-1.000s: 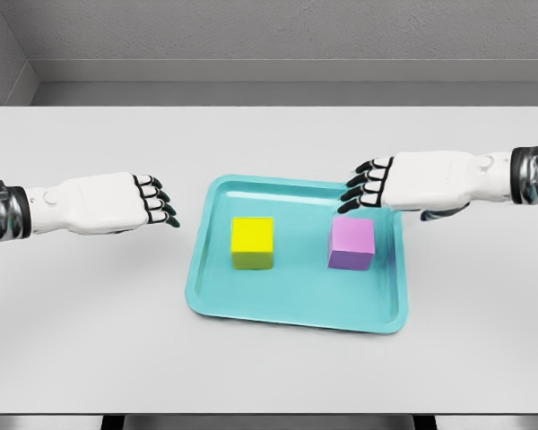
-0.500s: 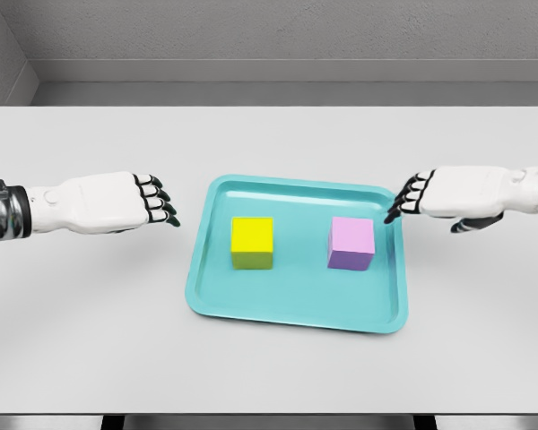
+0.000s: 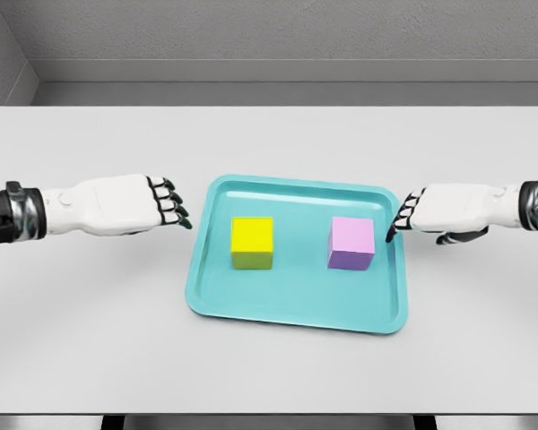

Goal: Push two cubes

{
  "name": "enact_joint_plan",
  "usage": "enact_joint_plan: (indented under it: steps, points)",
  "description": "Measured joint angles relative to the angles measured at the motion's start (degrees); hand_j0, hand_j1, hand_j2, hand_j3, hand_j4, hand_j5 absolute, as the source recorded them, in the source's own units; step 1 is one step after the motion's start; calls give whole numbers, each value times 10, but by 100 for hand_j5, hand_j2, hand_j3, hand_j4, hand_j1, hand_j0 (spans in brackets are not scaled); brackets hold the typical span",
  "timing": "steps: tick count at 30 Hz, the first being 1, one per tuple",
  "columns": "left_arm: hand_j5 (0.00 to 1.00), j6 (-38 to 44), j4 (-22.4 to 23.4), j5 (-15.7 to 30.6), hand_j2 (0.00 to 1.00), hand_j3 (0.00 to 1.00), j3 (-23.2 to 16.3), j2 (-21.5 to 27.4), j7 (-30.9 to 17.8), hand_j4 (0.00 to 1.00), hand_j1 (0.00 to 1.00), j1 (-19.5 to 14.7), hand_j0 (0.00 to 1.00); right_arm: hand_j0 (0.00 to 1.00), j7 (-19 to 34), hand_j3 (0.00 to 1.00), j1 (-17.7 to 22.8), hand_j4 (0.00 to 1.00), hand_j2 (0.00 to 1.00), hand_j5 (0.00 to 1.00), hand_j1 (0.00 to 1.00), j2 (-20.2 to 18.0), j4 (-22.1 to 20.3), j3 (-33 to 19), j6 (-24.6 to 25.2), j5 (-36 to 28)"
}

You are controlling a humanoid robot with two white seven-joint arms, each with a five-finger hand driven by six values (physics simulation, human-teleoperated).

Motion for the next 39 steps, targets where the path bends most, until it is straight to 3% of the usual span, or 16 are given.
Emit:
enact_joint_plan:
  steps: [12,39]
  points:
    - [83,0,1,-2,83,83,-13,-50,-25,83,83,-1,83,68,0,68,5,68,68,68,68,10,-3,0,0,7]
    - [83,0,2,-3,83,83,-24,-80,-46,83,83,2,83,68,0,68,10,68,68,68,68,31,-27,0,0,11]
